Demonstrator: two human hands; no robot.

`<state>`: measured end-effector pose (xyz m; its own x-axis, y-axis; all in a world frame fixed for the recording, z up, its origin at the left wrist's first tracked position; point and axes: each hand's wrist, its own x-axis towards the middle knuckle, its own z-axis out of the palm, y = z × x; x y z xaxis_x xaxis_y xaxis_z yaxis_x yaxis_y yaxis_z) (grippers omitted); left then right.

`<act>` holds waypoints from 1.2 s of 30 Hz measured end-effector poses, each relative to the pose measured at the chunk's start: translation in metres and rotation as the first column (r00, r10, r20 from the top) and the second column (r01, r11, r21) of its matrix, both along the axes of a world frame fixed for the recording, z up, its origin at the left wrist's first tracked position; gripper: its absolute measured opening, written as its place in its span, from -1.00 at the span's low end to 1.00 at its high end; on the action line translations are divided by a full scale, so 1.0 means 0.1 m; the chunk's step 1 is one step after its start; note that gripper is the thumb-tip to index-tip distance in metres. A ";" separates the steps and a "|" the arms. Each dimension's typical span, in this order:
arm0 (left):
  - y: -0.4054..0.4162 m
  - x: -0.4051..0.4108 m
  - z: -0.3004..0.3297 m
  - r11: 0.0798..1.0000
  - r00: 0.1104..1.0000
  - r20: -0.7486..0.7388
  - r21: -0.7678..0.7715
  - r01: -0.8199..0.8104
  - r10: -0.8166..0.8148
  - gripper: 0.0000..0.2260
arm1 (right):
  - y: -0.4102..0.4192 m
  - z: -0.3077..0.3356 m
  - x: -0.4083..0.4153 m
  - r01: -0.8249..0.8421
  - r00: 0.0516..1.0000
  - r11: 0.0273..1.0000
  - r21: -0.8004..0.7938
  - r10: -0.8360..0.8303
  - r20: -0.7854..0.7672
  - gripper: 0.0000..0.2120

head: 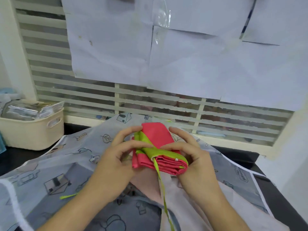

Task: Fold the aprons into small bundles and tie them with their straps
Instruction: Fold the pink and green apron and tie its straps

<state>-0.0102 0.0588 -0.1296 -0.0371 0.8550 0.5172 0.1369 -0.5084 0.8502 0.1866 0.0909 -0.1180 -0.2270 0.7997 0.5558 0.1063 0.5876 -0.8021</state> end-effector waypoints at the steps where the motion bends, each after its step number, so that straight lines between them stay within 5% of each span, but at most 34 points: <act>1: 0.11 0.06 0.00 1.000 1.000 0.018 -0.016 -0.011 0.011 -0.67 | 0.09 0.00 0.06 0.014 1.000 1.000 -0.011 -0.014 0.028 -0.68; 4: 0.44 0.24 -0.09 0.999 0.998 0.036 -0.027 -0.045 0.046 -0.88 | 0.33 -0.13 0.21 0.040 0.999 0.995 -0.089 -0.040 0.006 -0.74; 11: 0.74 0.45 -0.55 0.994 0.996 0.049 -0.094 -0.063 0.068 -0.92 | 0.63 -0.67 0.21 0.026 0.974 0.964 -0.264 -0.084 -0.210 -0.80; 18: 0.76 0.38 -0.62 0.991 0.996 0.085 -0.136 -0.002 0.013 -0.91 | 0.69 -0.85 0.16 -0.333 0.848 0.782 -0.527 0.005 -0.529 -0.31; 23: 0.72 0.31 -0.60 0.992 0.997 0.066 -0.113 0.057 -0.049 -0.95 | 0.64 -0.78 0.18 -0.459 0.796 0.726 -0.513 0.080 -0.600 -0.45; 28: 0.71 0.36 -0.63 0.995 0.999 -0.018 -0.082 -0.052 0.050 -0.86 | 0.63 -0.75 0.20 -0.312 0.848 0.813 -0.491 0.005 -0.531 -0.58; 33: 0.68 0.36 -0.69 0.963 0.957 -0.110 0.071 -0.260 0.267 -0.55 | 0.62 -0.69 0.32 -0.082 0.866 0.890 -0.449 -0.159 -0.473 -0.67; 36: 0.63 0.40 -0.68 0.941 0.933 -0.138 0.120 -0.317 0.332 -0.61 | 0.61 -0.67 0.36 -0.038 0.852 0.895 -0.445 -0.203 -0.482 -0.67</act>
